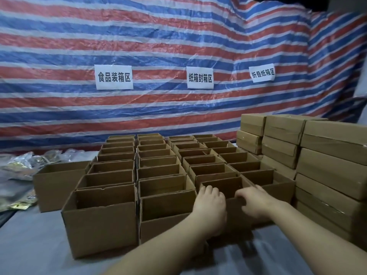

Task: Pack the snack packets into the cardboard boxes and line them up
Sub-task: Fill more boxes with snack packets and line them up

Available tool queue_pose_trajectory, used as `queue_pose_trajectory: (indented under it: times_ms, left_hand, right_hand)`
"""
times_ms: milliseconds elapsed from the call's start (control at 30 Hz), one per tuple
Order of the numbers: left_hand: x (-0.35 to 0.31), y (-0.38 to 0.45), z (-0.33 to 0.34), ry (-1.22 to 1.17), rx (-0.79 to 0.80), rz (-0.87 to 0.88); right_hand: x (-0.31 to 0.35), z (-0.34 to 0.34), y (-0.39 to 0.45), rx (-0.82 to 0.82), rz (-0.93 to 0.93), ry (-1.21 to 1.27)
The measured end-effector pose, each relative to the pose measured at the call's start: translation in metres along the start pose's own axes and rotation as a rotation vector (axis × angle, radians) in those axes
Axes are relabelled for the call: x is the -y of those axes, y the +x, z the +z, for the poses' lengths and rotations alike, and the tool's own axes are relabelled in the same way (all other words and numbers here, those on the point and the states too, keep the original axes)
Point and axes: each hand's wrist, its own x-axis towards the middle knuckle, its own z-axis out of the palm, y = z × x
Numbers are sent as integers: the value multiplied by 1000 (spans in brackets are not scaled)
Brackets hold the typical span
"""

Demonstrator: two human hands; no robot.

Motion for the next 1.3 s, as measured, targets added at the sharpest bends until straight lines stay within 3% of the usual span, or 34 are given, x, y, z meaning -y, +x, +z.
queue_pose_trajectory:
  times_ms: [100, 233, 300, 367, 533, 800, 1000, 1200, 1300]
  left_hand:
    - [-8, 10, 6, 41, 125, 10]
    - [-20, -3, 10, -90, 84, 54]
    - [-26, -18, 7, -164, 65, 69]
    - [-29, -37, -4, -238, 67, 78]
    - [-30, -87, -24, -309, 54, 110]
    - [-35, -141, -32, -342, 78, 131]
    - [32, -226, -28, -417, 21, 19]
    - [111, -300, -37, -651, -248, -306]
    - [152, -308, -32, -610, -306, -472]
  right_hand:
    - [-3, -1, -5, 26, -50, -1]
    - [-8, -13, -15, 125, -118, 217]
    - [-8, -14, -19, -48, -147, 278]
    - [-5, -12, -21, -162, -157, 119]
    - [4, 5, -41, 137, -92, 9]
    - [27, 3, -95, 167, -135, 20]
    - [111, 26, -126, 173, -290, 53]
    - [246, 57, -111, 31, -481, 93]
    - [300, 65, -98, -5, -508, 89]
